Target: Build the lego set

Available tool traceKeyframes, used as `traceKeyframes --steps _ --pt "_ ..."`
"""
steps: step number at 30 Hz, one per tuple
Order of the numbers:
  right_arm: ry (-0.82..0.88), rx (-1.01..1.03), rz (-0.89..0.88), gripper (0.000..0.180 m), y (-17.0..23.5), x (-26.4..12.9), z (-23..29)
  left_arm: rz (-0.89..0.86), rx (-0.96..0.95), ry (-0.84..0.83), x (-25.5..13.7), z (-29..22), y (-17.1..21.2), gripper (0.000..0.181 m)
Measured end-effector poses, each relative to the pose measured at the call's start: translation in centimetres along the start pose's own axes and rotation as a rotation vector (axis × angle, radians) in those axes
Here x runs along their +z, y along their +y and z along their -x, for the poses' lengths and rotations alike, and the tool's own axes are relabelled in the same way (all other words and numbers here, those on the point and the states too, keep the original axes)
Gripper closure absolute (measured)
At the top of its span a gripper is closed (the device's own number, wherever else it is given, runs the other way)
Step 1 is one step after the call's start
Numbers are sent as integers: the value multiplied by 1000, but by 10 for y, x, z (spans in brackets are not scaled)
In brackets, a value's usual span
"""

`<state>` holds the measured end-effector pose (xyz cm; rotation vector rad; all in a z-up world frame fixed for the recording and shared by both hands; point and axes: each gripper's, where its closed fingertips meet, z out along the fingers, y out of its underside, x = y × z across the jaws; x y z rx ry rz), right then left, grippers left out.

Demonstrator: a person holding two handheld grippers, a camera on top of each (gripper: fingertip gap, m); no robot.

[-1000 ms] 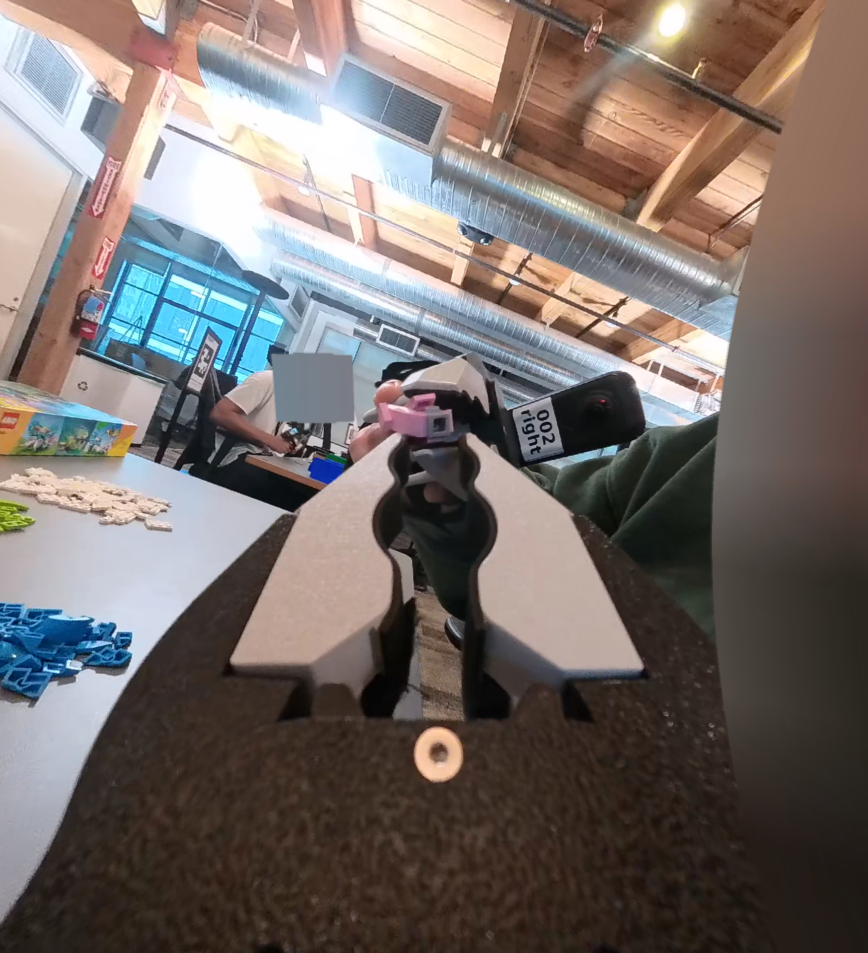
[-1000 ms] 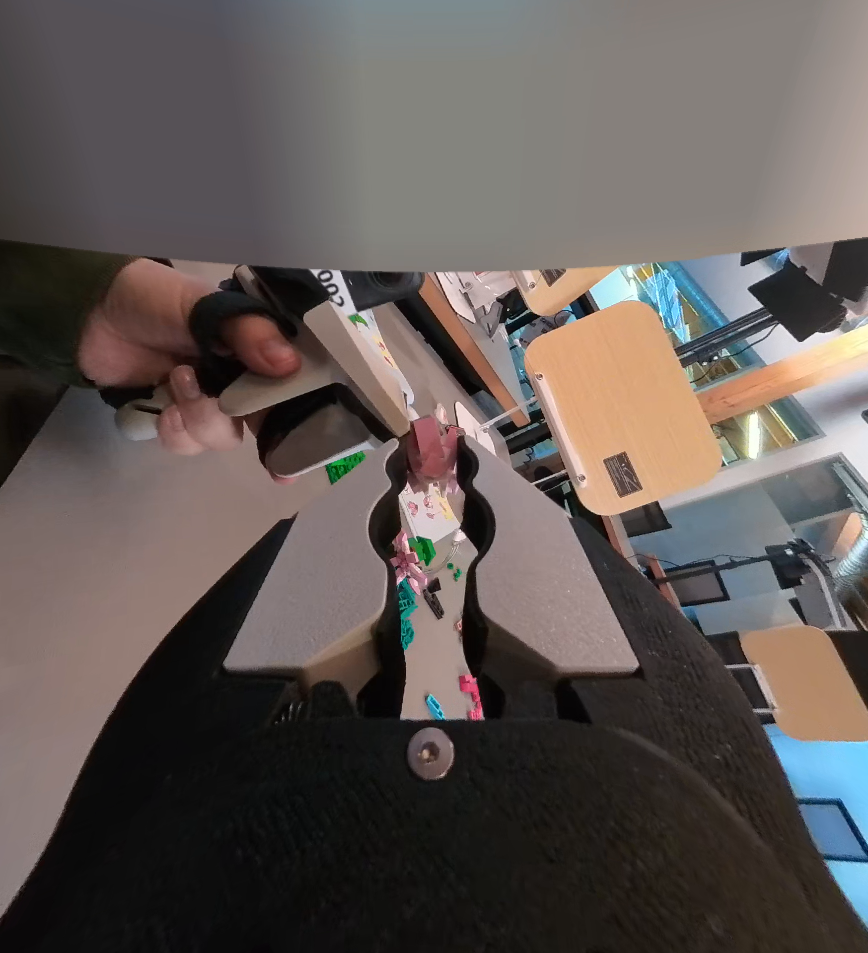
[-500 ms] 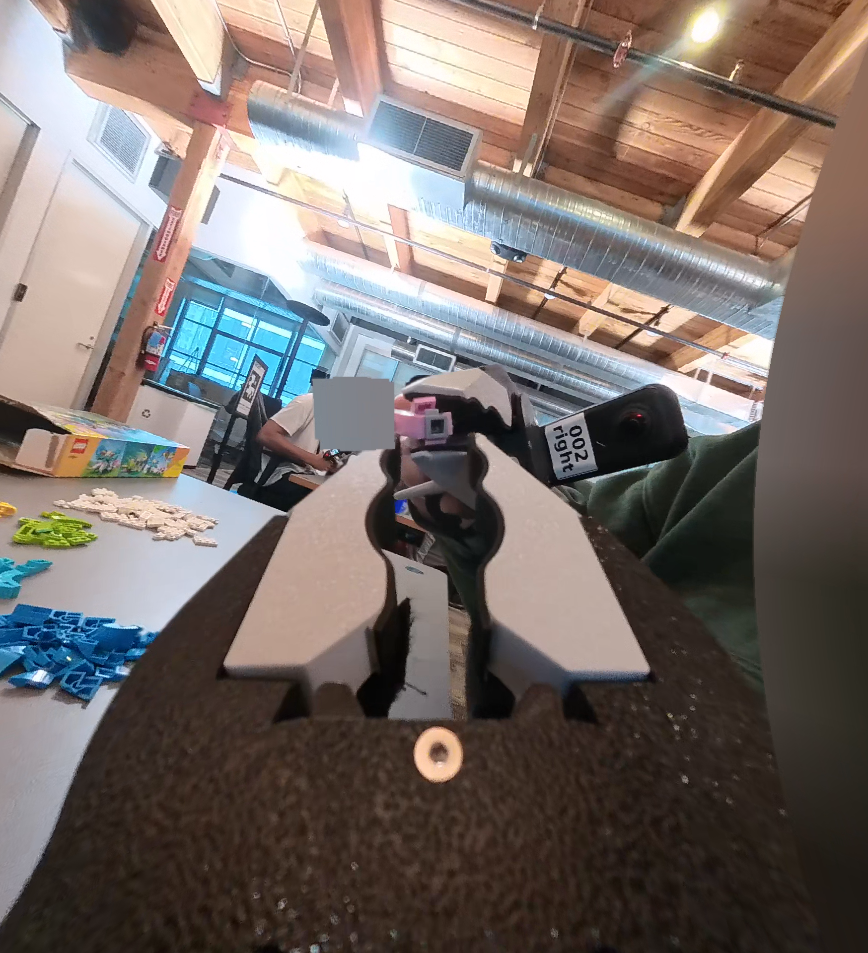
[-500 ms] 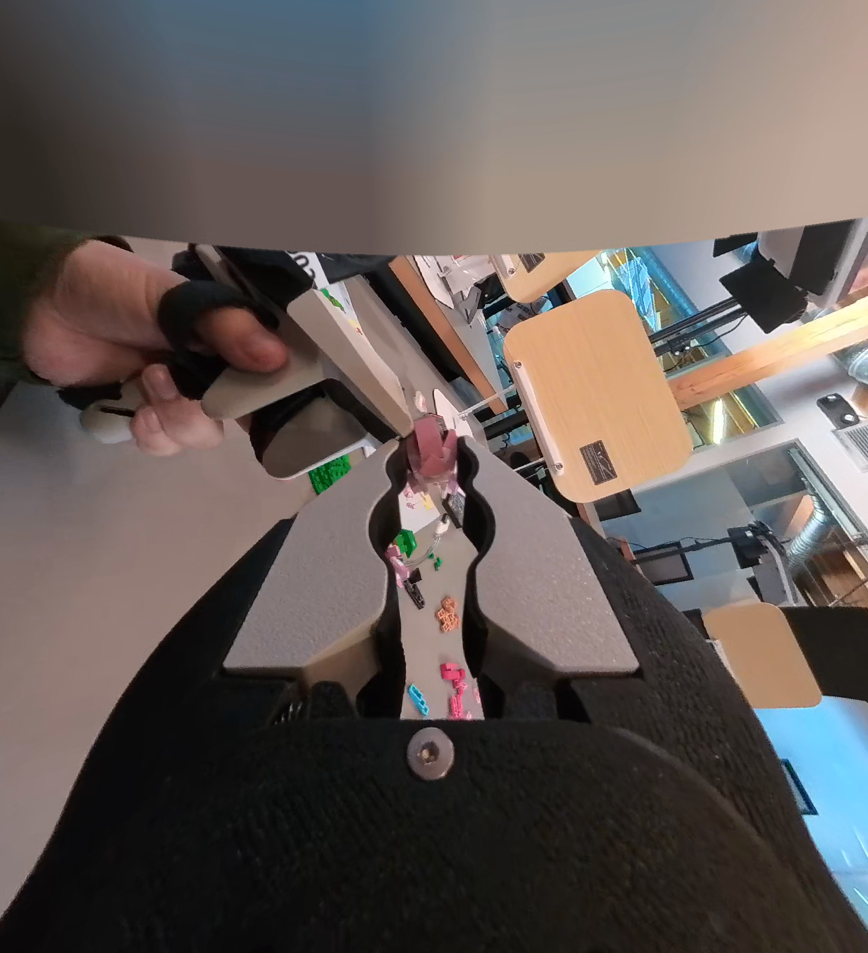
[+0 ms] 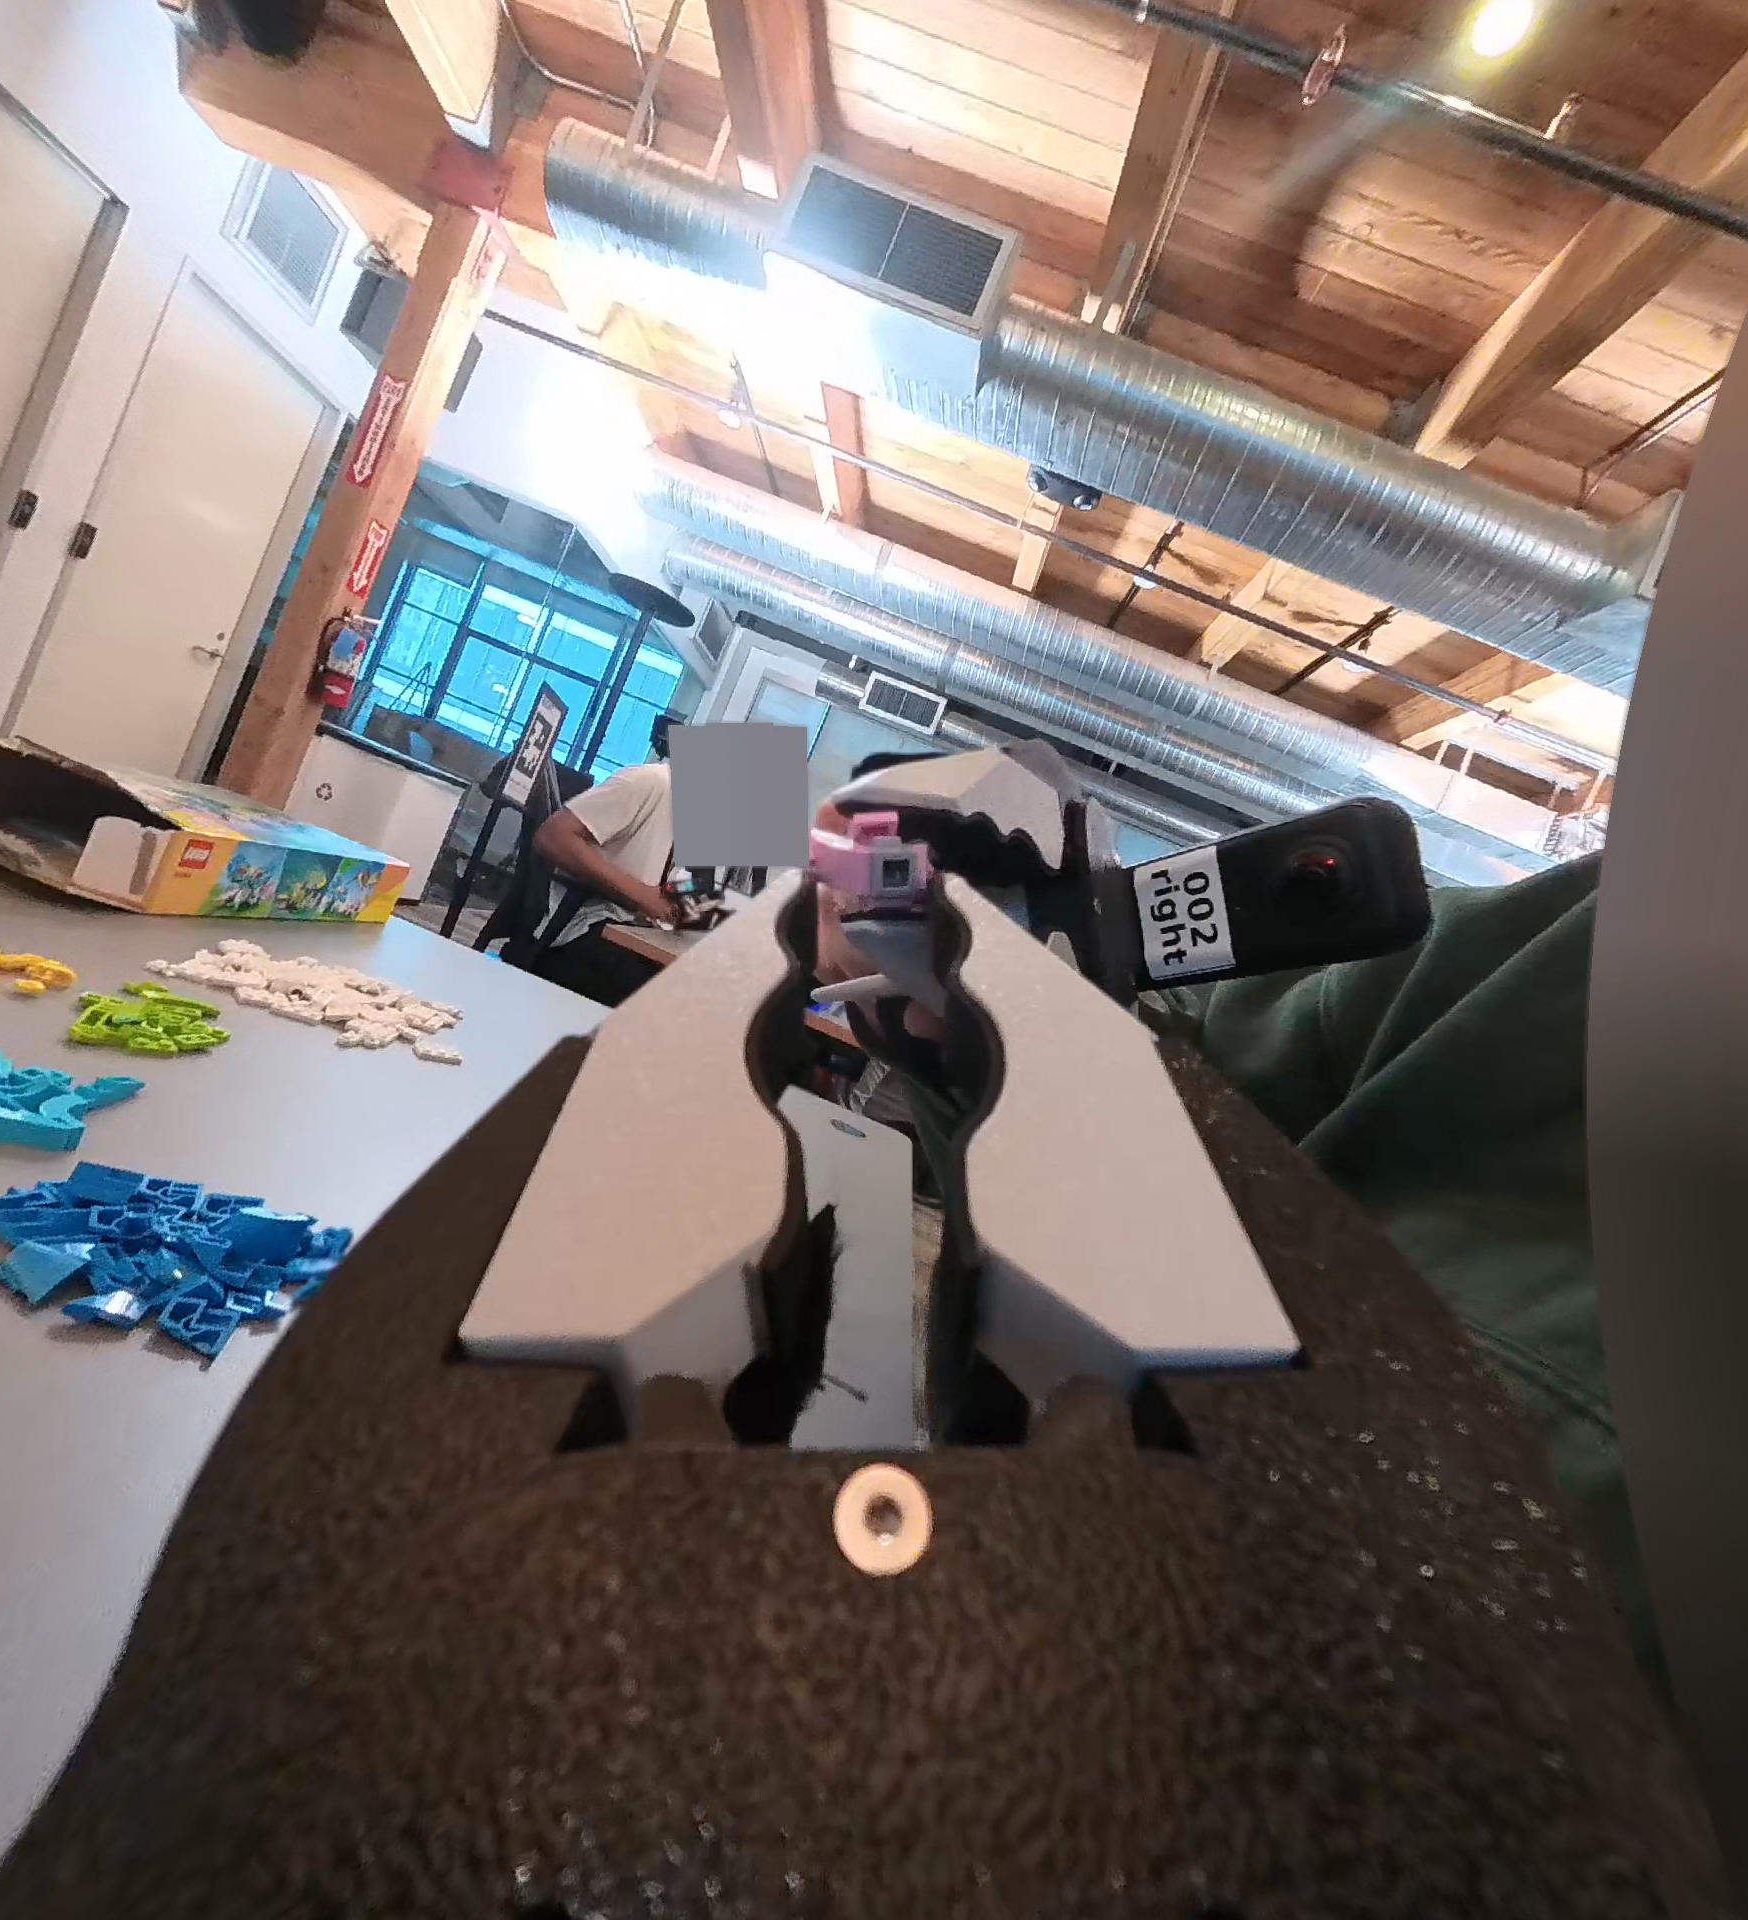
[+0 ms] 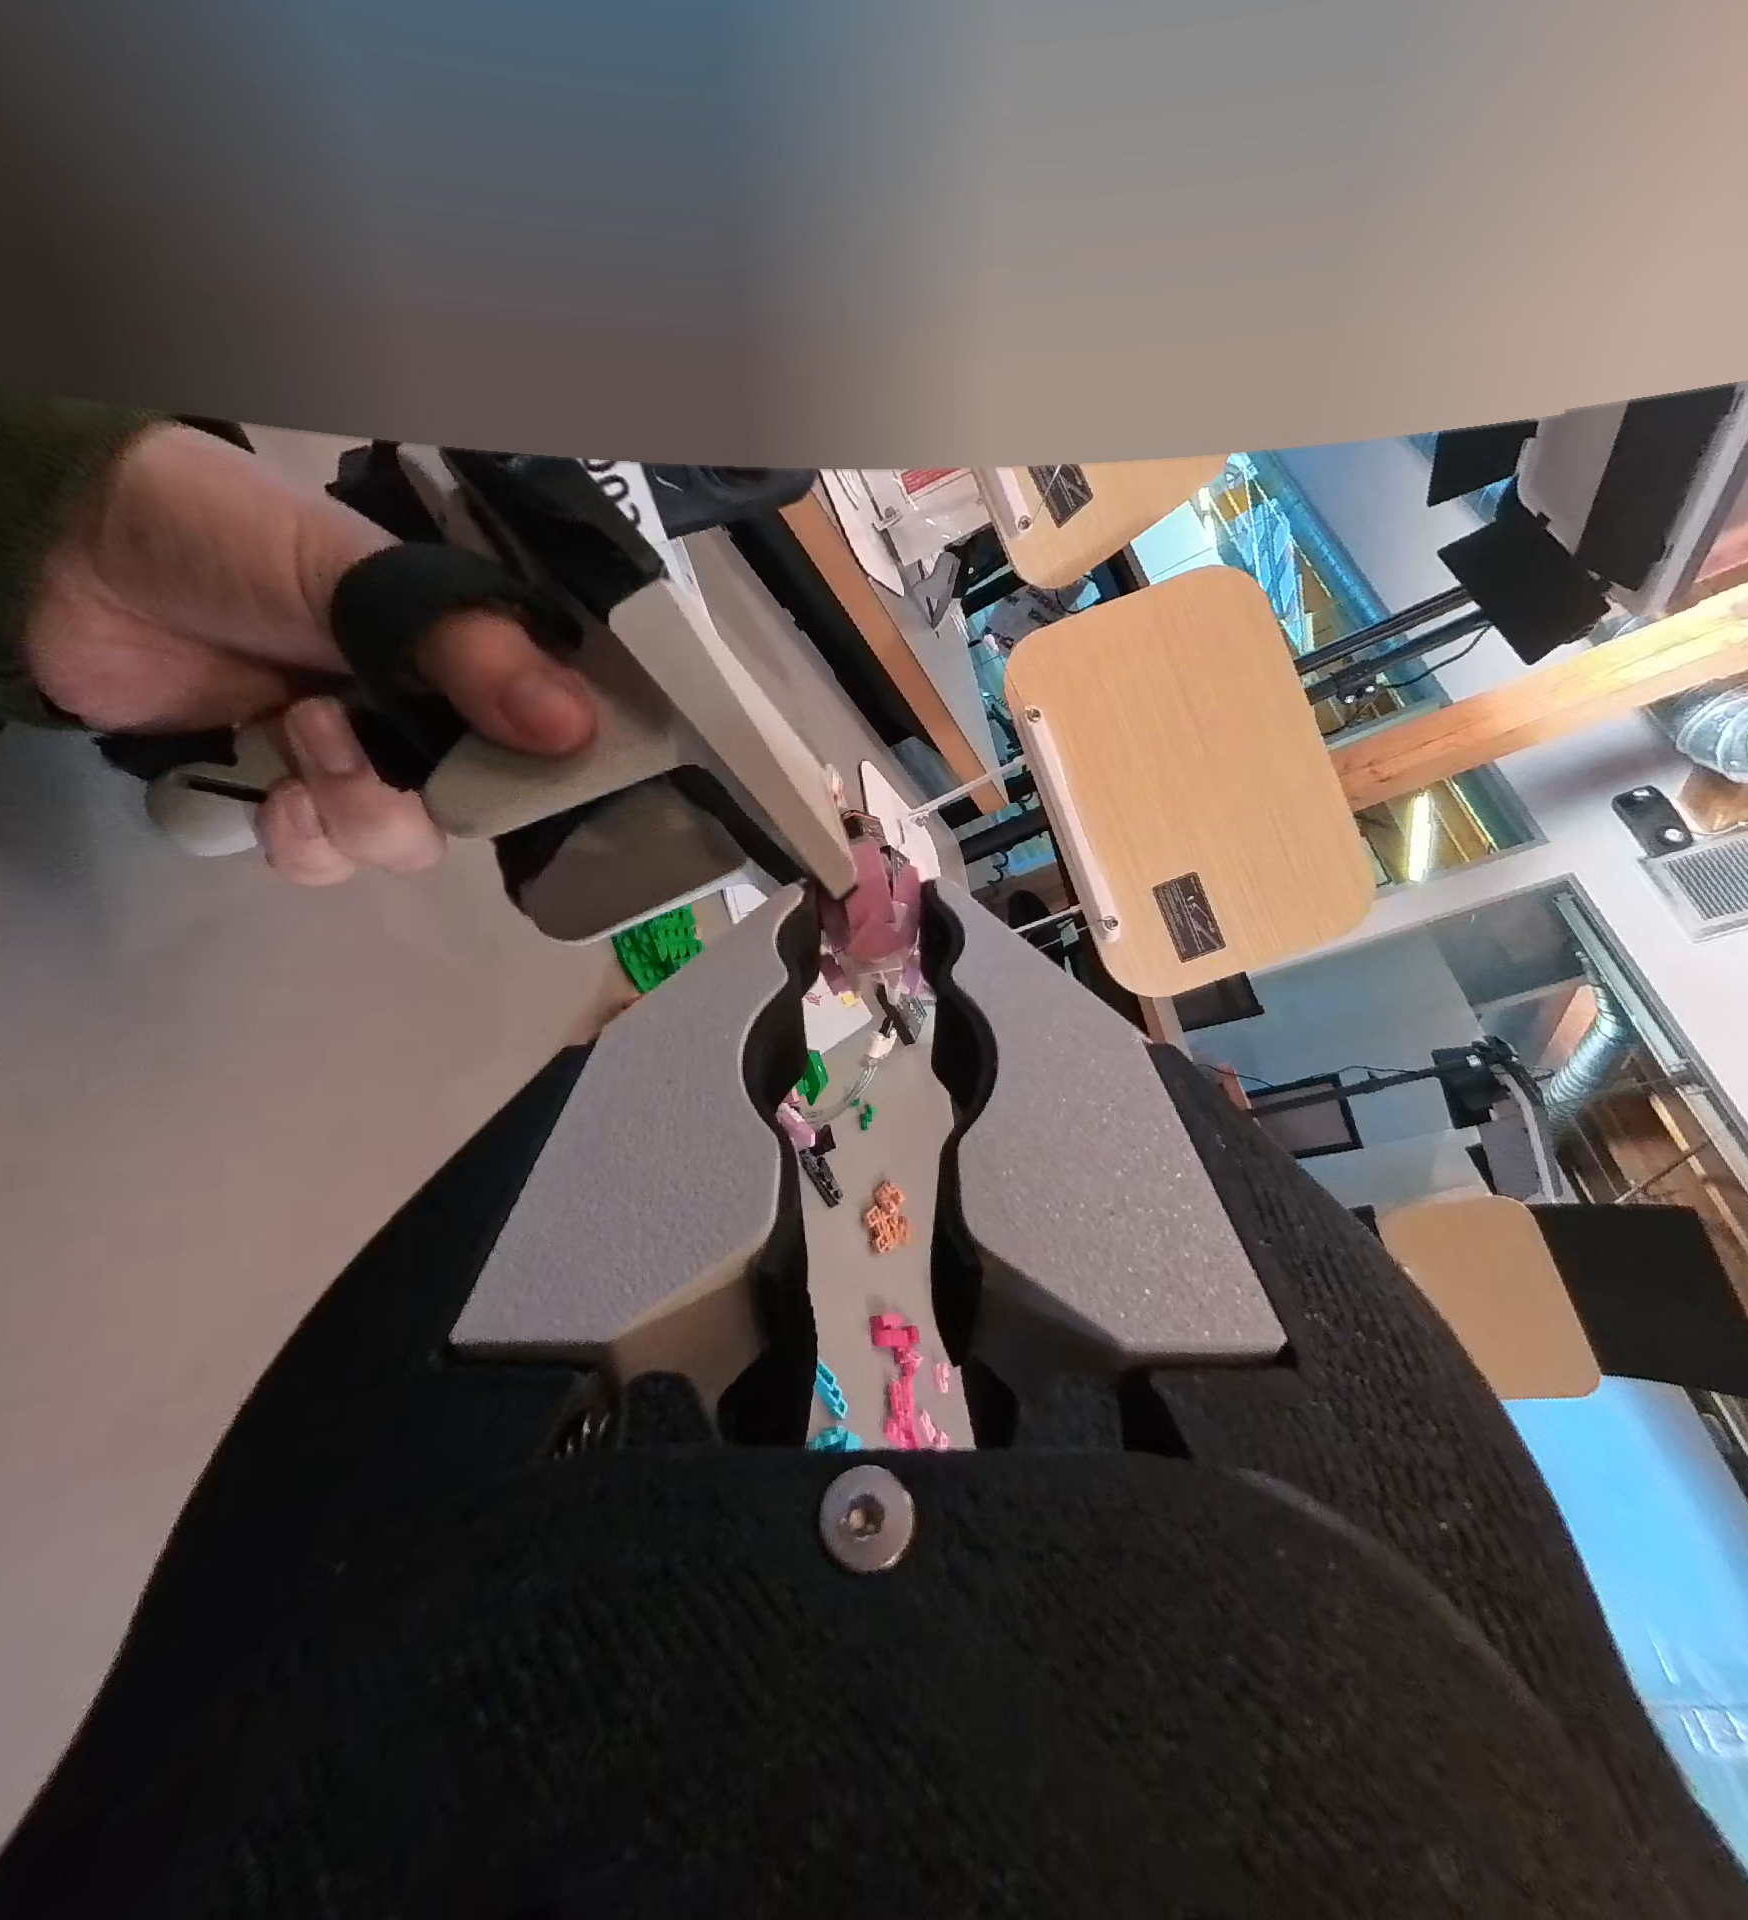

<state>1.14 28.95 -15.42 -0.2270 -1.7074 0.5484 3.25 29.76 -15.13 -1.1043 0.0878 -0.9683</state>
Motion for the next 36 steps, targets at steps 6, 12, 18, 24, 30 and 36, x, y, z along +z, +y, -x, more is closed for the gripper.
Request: traceKeyframes --steps 6,12,18,24,30,36 --pt "-51 -47 -13 163 2 -3 7 94 -69 4 -1 0 8 164" --pt "-153 -209 18 162 12 -8 22 220 -159 -15 -3 5 26 165" --pt "-305 -301 62 162 21 -14 39 336 -159 -36 -4 8 45 165" --pt "-444 -281 98 162 26 -20 50 405 -108 -39 -4 9 57 165" --pt "-600 -403 114 163 32 -29 64 477 -102 -26 -5 9 72 165" --pt "-608 -331 105 162 27 -28 60 457 -113 3 -5 5 69 165"
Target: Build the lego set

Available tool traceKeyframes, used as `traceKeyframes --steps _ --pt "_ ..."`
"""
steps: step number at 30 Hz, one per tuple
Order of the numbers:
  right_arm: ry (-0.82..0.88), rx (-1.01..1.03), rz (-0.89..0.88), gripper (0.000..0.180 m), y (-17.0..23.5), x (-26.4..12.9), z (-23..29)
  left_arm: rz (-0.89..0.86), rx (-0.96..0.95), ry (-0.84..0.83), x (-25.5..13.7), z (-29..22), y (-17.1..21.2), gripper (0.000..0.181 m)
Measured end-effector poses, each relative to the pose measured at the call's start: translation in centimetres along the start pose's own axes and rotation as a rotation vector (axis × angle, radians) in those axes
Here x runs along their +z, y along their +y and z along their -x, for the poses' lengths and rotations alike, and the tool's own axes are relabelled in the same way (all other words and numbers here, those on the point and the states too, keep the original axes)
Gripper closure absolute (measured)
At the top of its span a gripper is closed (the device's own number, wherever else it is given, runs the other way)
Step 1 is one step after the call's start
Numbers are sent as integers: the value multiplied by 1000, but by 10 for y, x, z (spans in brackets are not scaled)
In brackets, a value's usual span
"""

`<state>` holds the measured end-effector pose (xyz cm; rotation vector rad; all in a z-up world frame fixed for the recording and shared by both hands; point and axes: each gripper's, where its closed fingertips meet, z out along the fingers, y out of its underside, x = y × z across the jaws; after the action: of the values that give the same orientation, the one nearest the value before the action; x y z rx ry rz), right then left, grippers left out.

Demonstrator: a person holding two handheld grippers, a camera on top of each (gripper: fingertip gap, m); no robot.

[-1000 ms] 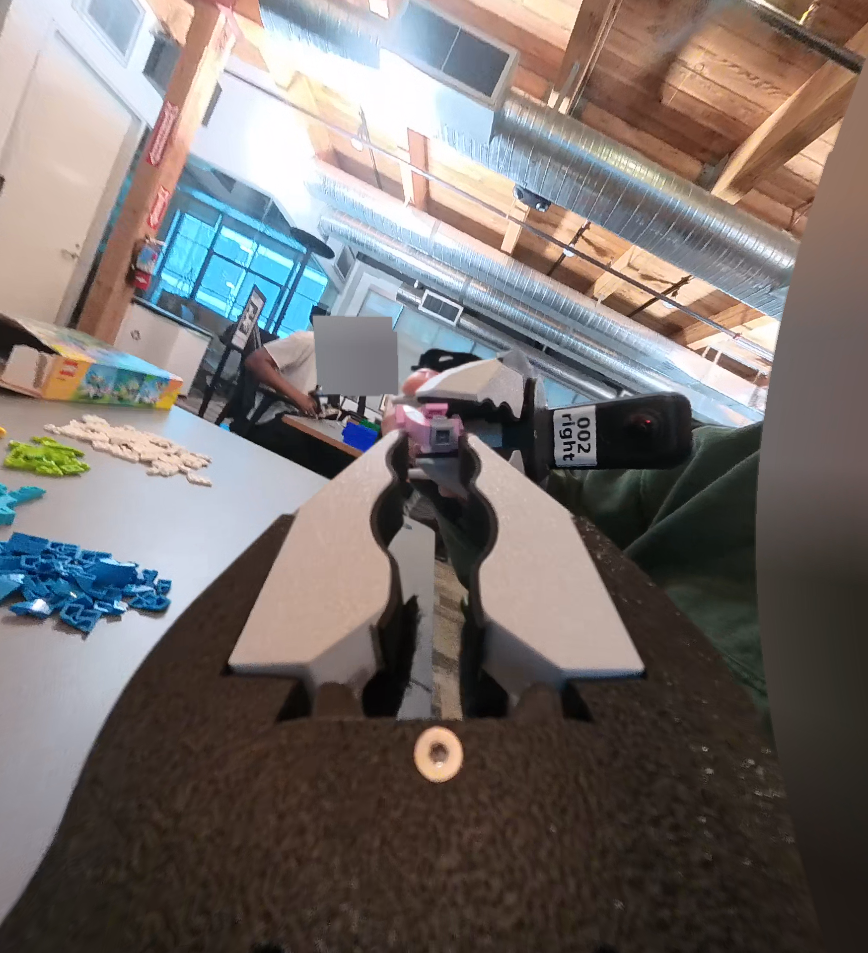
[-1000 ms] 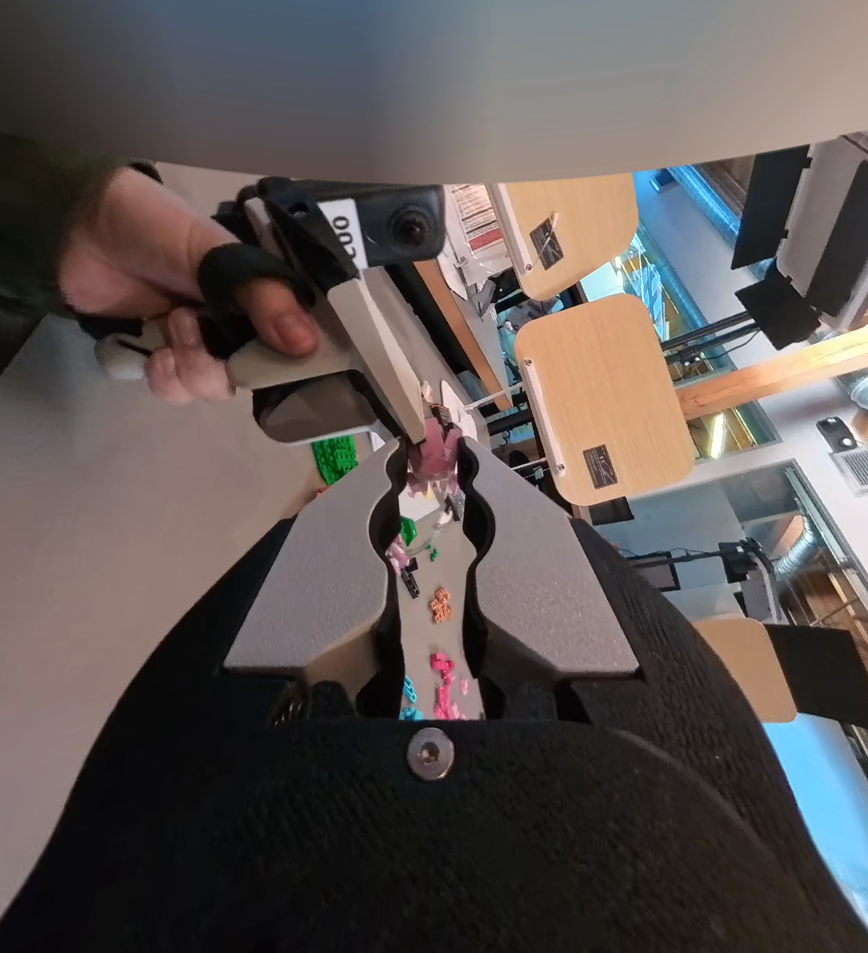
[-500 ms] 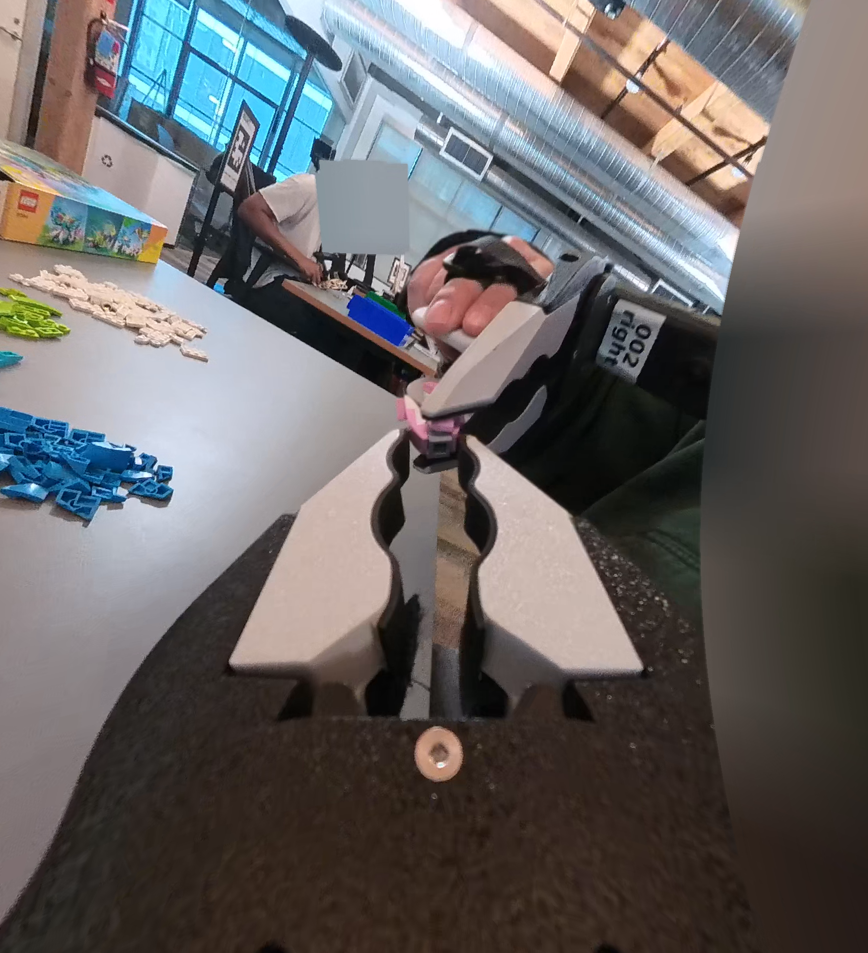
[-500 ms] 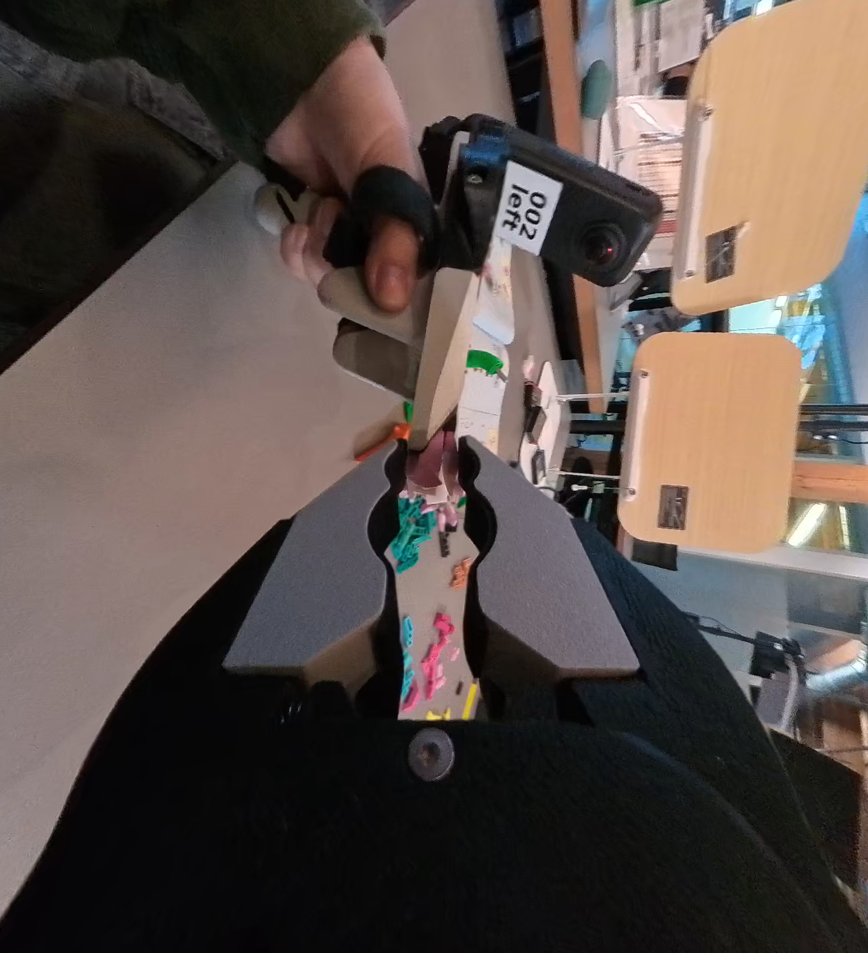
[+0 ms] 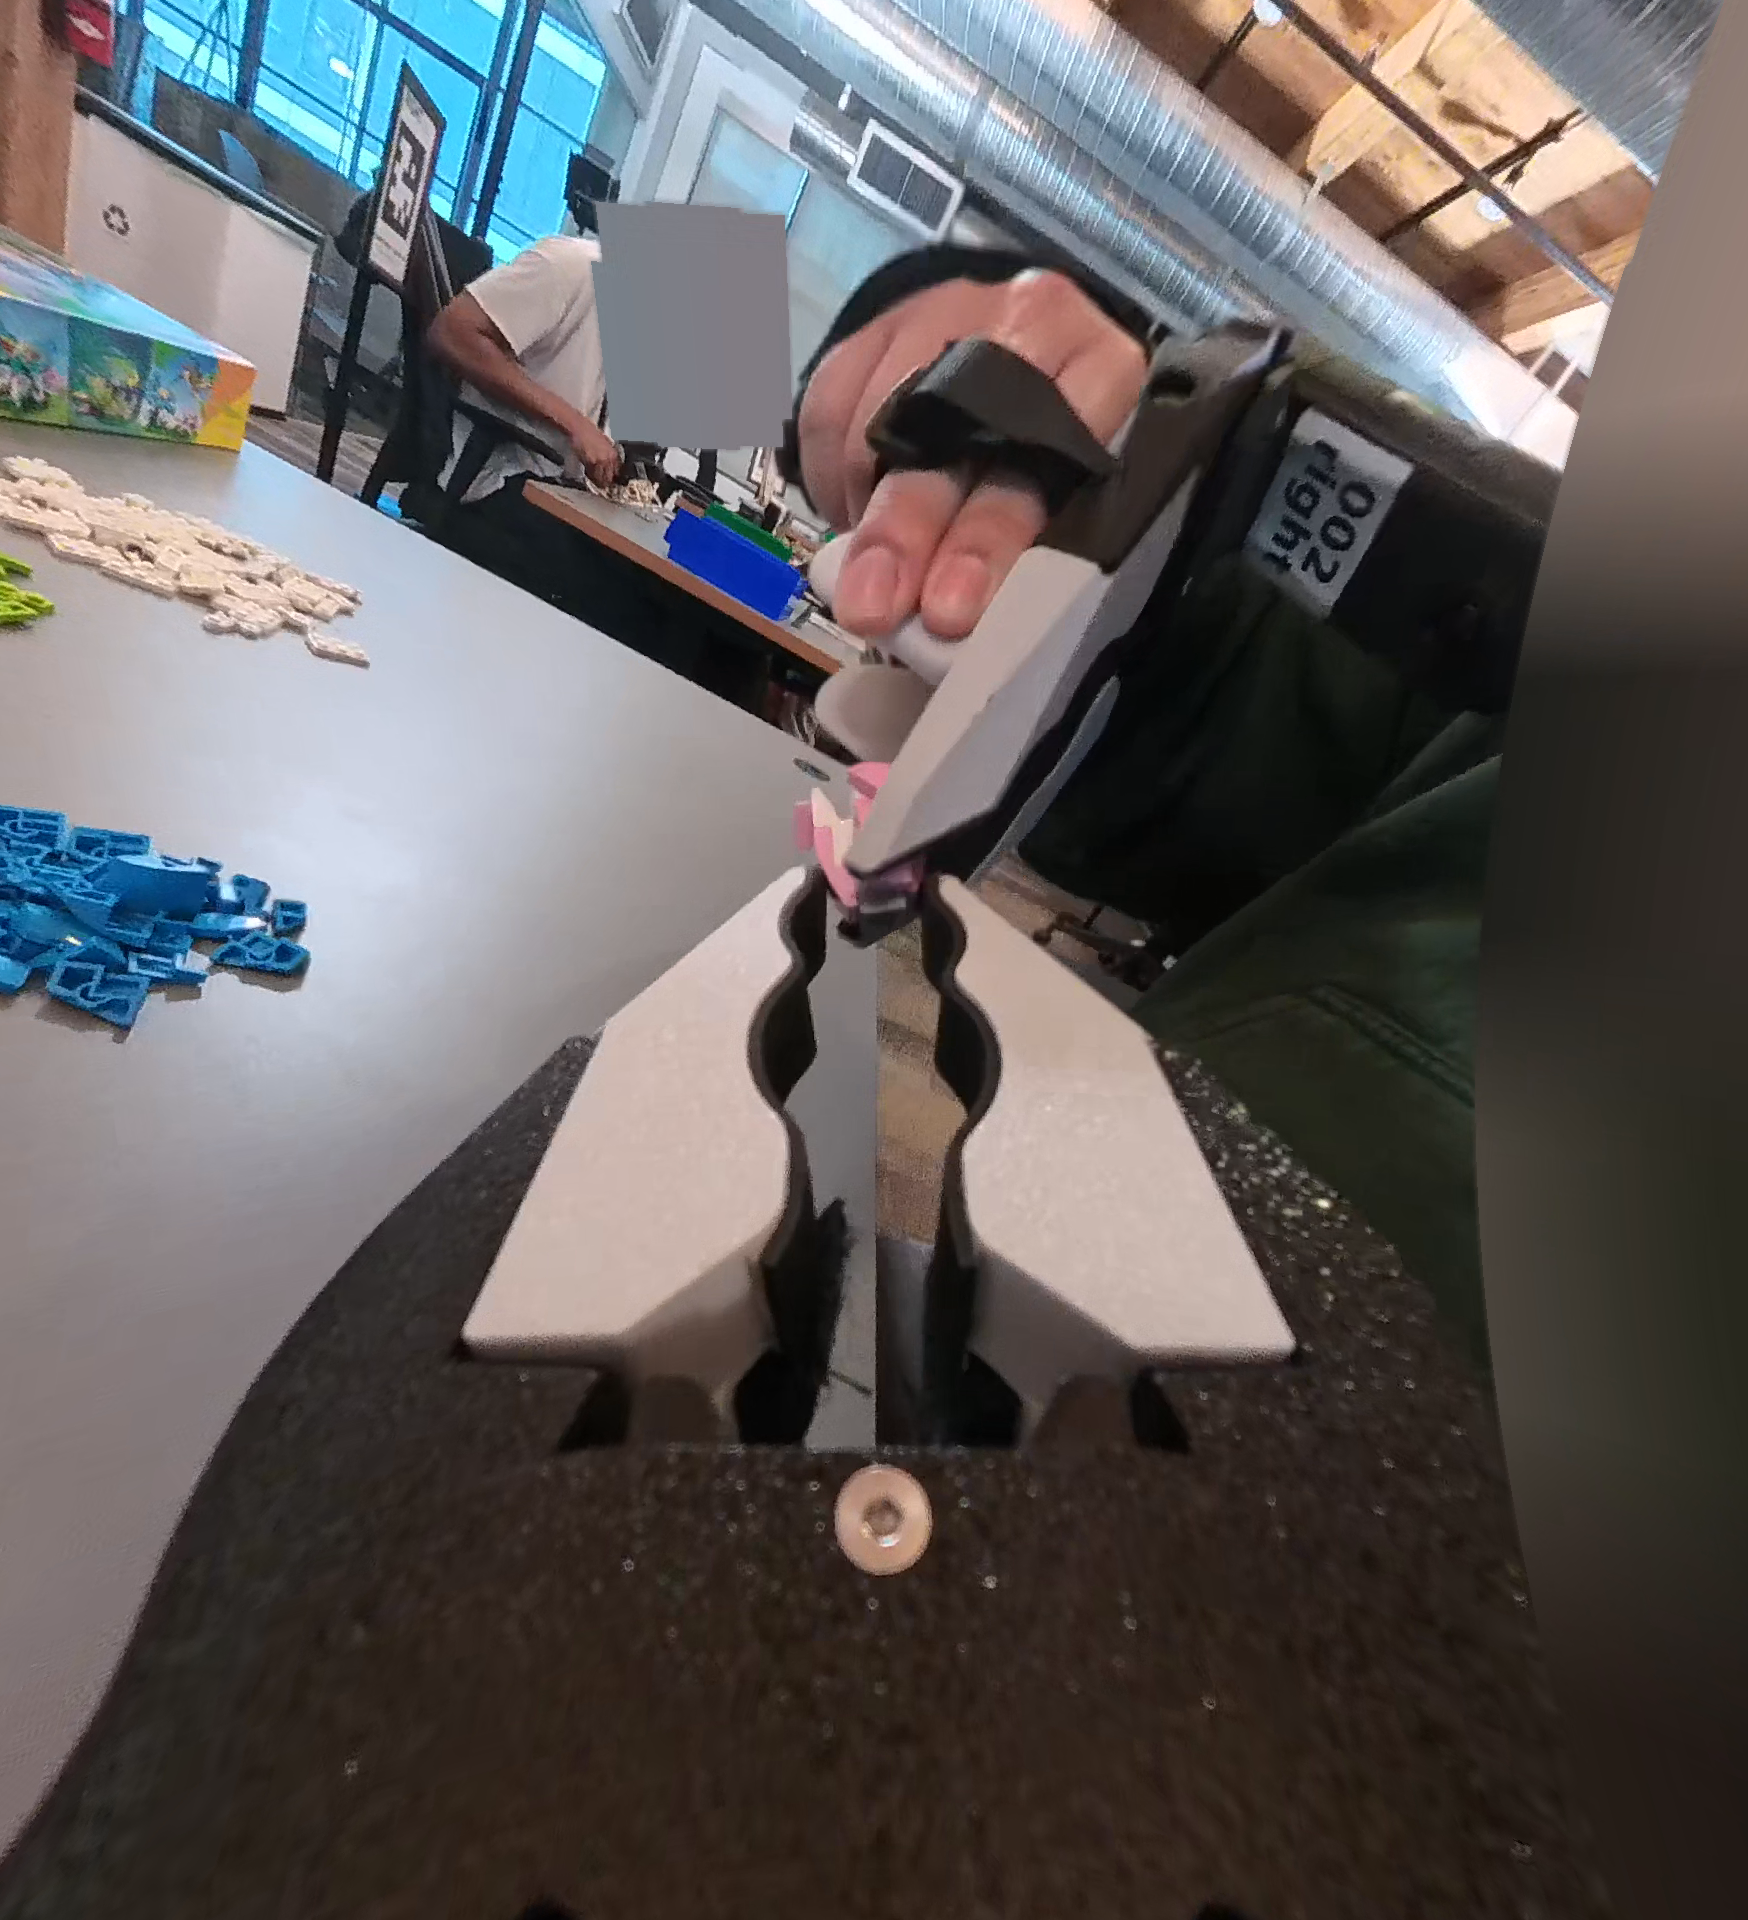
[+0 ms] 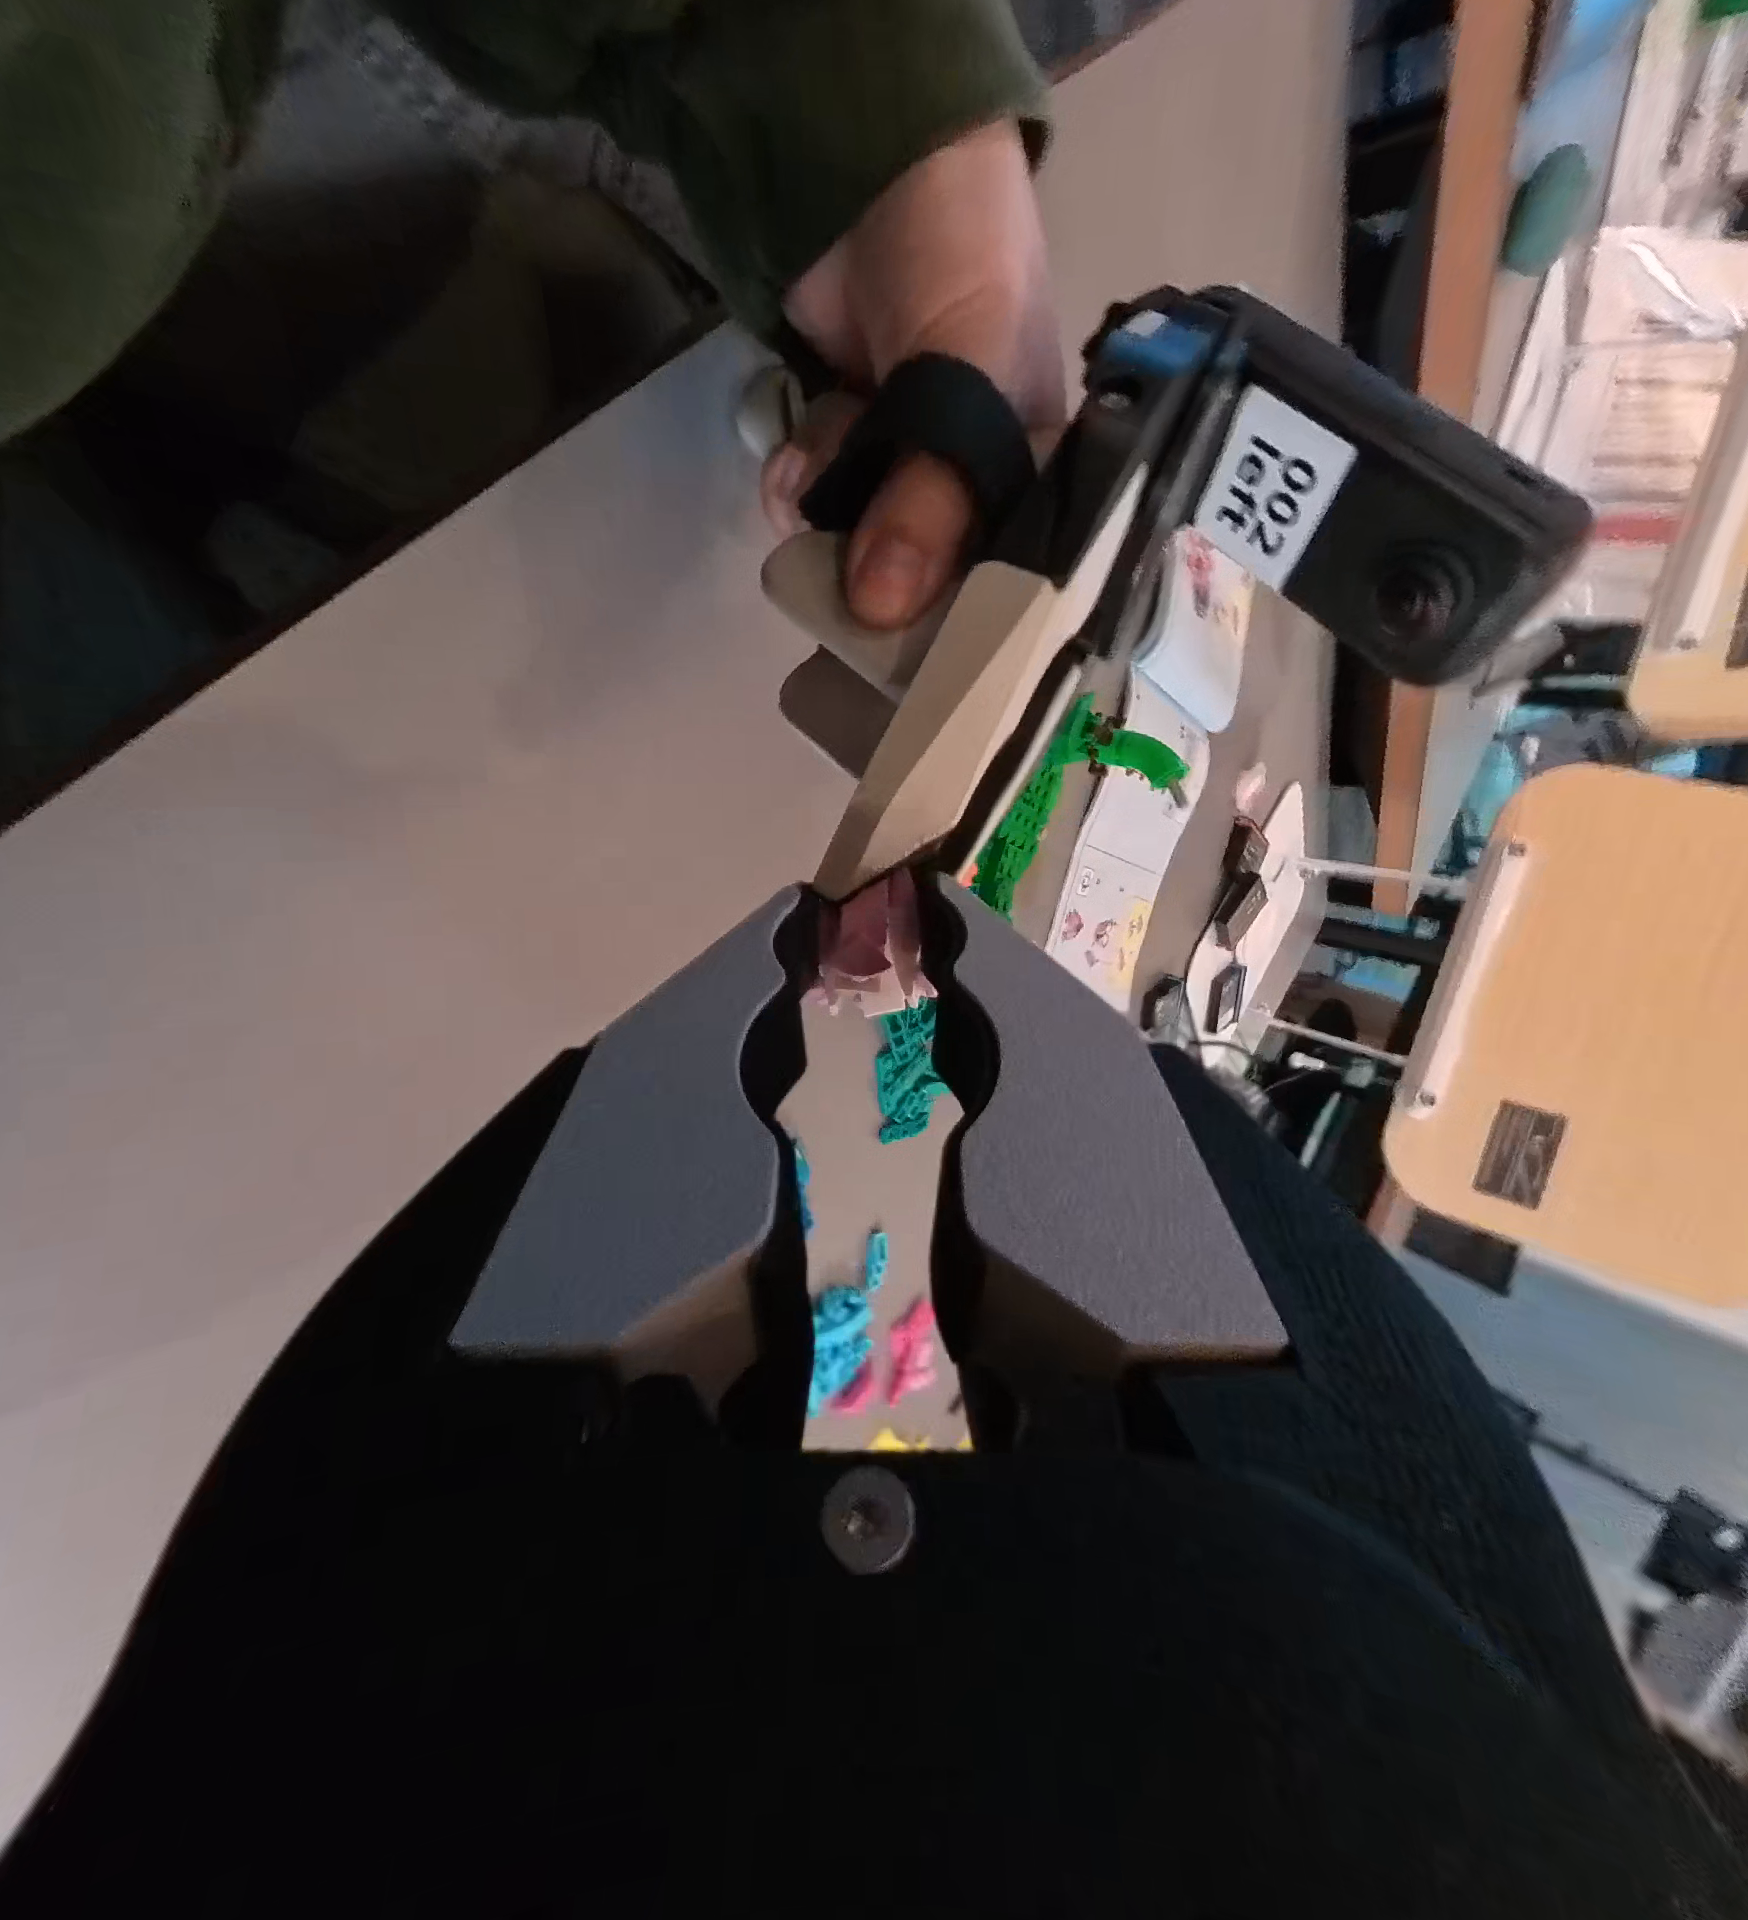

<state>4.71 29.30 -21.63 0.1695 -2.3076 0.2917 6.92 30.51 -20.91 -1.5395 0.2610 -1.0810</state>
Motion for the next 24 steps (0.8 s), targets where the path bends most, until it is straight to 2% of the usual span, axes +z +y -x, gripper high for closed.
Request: traceKeyframes --steps 5,11,15,20,24 --pt "173 394 -170 162 -2 -3 -26 -146 -22 24 -12 -3 -23 164" --pt "362 624 -377 162 -2 -8 -40 -212 9 -13 -15 -4 -34 162" --pt "474 637 -403 162 3 -8 -42 -229 11 -75 -15 2 -36 162" --pt "683 584 -371 162 14 -7 -55 -313 66 -238 -23 19 -48 150" --pt "761 537 -393 162 12 7 -66 -374 113 -283 -29 23 -54 158"
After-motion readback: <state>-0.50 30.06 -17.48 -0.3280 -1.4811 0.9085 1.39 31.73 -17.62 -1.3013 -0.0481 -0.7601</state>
